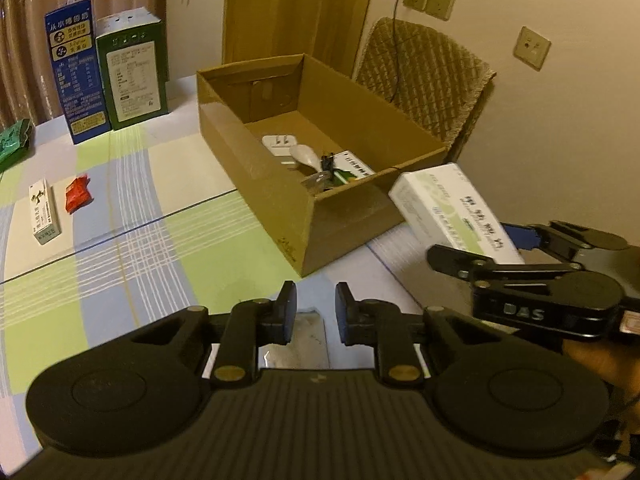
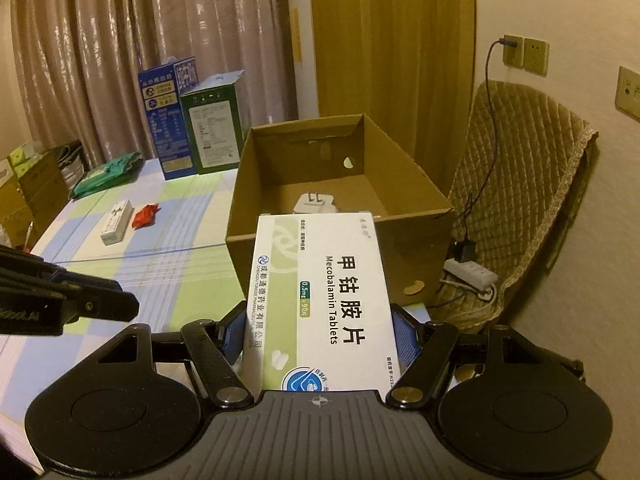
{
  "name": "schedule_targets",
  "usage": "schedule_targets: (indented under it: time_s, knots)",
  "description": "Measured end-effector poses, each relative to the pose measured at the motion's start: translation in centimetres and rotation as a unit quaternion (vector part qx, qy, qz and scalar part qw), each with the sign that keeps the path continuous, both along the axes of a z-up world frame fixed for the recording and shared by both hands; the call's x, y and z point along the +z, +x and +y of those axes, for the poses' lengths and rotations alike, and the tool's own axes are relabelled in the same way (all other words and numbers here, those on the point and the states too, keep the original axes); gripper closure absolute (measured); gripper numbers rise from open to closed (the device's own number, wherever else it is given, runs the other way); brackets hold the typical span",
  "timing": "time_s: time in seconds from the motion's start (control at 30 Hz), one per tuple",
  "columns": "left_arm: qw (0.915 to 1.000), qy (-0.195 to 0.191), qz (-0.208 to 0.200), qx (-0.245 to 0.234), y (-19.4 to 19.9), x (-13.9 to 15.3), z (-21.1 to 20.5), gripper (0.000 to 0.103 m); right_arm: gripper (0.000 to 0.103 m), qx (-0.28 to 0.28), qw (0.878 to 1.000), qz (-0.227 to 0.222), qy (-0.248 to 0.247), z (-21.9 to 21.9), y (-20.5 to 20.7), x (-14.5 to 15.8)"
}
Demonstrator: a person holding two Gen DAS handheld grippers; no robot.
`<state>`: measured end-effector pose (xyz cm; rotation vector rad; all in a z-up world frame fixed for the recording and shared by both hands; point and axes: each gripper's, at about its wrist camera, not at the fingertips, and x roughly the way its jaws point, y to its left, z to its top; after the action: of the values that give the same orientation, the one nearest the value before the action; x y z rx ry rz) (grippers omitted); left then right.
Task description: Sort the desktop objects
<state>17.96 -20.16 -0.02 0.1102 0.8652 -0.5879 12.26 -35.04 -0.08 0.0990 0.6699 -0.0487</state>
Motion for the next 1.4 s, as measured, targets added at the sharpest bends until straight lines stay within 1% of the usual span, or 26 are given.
schedule_targets:
  time_s: [0.07, 0.17, 0.23, 0.3, 0.33, 0.37, 0.5, 0.57, 0.6, 0.77, 0.9, 1.13, 1.23, 1.3, 1.33, 1.37, 1.4]
  knots:
    - [1.0, 0.007, 0.002, 0.005, 0.4, -0.6, 0.4, 0.086, 0.035, 0.002, 1.0, 0.002, 0.0, 0.0, 0.1, -0.1]
    - [0.9997, 0.013, 0.014, 0.014, 0.5, -1.7, 1.3, 0.086, 0.035, 0.006, 1.0, 0.001, 0.009, 0.3, 0.3, 0.0]
    - [0.9995, 0.017, 0.021, 0.017, 0.3, -2.2, 1.8, 0.087, 0.035, 0.013, 1.0, 0.001, 0.005, 0.7, 0.6, 0.0]
    - [0.9992, 0.024, 0.028, 0.017, 0.1, -2.7, 2.1, 0.086, 0.035, 0.018, 1.0, 0.001, -0.001, 1.2, 0.7, 0.0]
    - [0.9991, 0.026, 0.031, 0.016, -0.1, -3.0, 2.3, 0.084, 0.035, 0.017, 1.0, 0.002, 0.002, 1.2, 0.8, -0.1]
    - [0.9989, 0.028, 0.035, 0.014, -0.2, -3.3, 2.4, 0.076, 0.035, 0.016, 1.0, 0.003, 0.004, 1.3, 0.9, -0.1]
    - [0.998, 0.03, 0.053, 0.014, -0.5, -4.7, 2.8, 0.061, 0.035, 0.019, 1.0, 0.013, 0.006, 1.8, 1.0, -0.8]
    - [0.9975, 0.033, 0.062, 0.011, -0.5, -5.5, 2.9, 0.042, 0.035, 0.018, 1.0, 0.019, 0.011, 1.9, 1.0, -1.1]
    - [0.9971, 0.032, 0.068, 0.008, -0.5, -6.0, 2.9, 0.041, 0.035, 0.017, 1.0, 0.021, 0.012, 2.0, 1.1, -1.2]
    - [0.9945, 0.04, 0.096, -0.008, -0.1, -8.4, 2.1, 0.041, 0.035, 0.011, 0.999, 0.036, 0.017, 2.2, 1.5, -2.3]
    - [0.9919, 0.053, 0.113, -0.022, 0.3, -10.1, 1.0, 0.041, 0.035, 0.003, 0.999, 0.045, 0.018, 1.9, 1.9, -2.8]
    - [0.9847, 0.105, 0.128, -0.055, 0.5, -12.1, -1.4, 0.042, 0.035, -0.001, 0.998, 0.051, 0.027, 1.4, 2.5, -3.3]
    - [0.983, 0.124, 0.12, -0.063, 0.4, -12.3, -2.0, 0.042, 0.035, 0.0, 0.998, 0.051, 0.03, 1.3, 2.5, -3.4]
    - [0.9812, 0.138, 0.116, -0.07, 0.4, -12.3, -2.3, 0.044, 0.035, 0.0, 0.998, 0.05, 0.031, 1.3, 2.5, -3.4]
    - [0.98, 0.148, 0.11, -0.075, 0.3, -12.3, -2.4, 0.049, 0.035, 0.0, 0.998, 0.05, 0.031, 1.3, 2.5, -3.4]
    - [0.9795, 0.15, 0.109, -0.079, 0.3, -12.3, -2.4, 0.058, 0.035, 0.0, 0.998, 0.05, 0.032, 1.3, 2.5, -3.3]
    - [0.9795, 0.149, 0.109, -0.08, 0.4, -12.2, -2.3, 0.06, 0.035, 0.0, 0.998, 0.049, 0.031, 1.3, 2.5, -3.3]
